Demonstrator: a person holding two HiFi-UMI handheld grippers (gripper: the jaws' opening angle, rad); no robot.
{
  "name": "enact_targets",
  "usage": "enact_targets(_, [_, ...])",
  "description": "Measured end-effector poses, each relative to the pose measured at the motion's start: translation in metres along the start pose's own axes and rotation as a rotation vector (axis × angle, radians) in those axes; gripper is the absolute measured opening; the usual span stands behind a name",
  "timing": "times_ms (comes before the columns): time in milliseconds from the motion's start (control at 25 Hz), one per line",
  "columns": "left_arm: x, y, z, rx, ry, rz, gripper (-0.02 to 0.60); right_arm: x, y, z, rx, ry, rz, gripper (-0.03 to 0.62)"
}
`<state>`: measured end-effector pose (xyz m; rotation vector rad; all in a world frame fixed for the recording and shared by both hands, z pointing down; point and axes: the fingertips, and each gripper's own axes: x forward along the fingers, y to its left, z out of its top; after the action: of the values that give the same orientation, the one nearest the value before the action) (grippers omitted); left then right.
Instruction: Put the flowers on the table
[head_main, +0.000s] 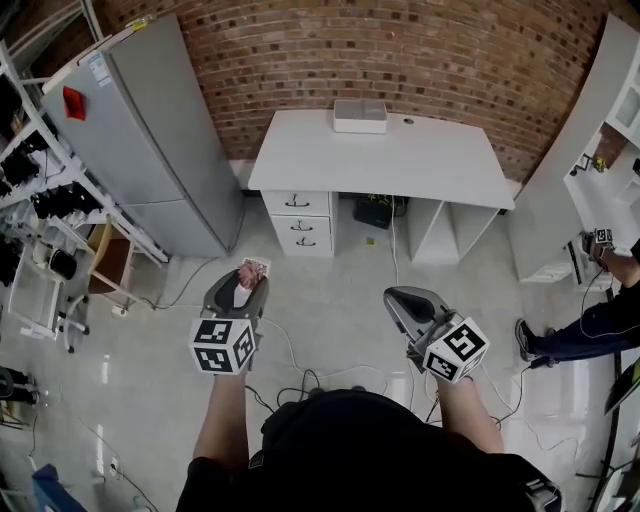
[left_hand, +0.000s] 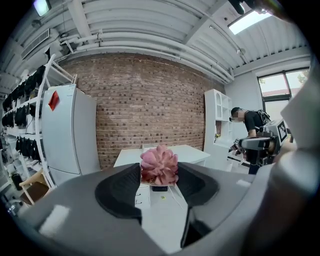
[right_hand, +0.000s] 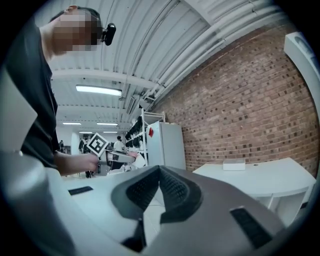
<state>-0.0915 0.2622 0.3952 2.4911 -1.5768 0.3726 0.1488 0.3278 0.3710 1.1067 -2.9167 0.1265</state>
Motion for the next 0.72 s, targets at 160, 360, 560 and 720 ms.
enact_targets(160, [0.009, -0.017, 0.005, 0.014, -0.006, 0.001, 0.23, -0.019, -0.02, -0.006, 0.01, 0.01, -0.026, 0.012])
enact_targets(360, [0.01, -0.037, 0.007, 0.018, -0.01, 0.0, 0.23, -0.035, -0.037, -0.009, 0.063, 0.004, -0.049, 0.012])
enact_targets(560, [0.013, -0.046, 0.0, -0.002, 0.005, 0.002, 0.23, -0.044, -0.048, -0.016, 0.083, 0.019, -0.054, 0.012])
enact_targets(720, [0.021, -0.04, -0.006, -0.018, 0.019, 0.01, 0.23, -0.04, -0.057, -0.025, 0.104, 0.031, -0.055, 0.012])
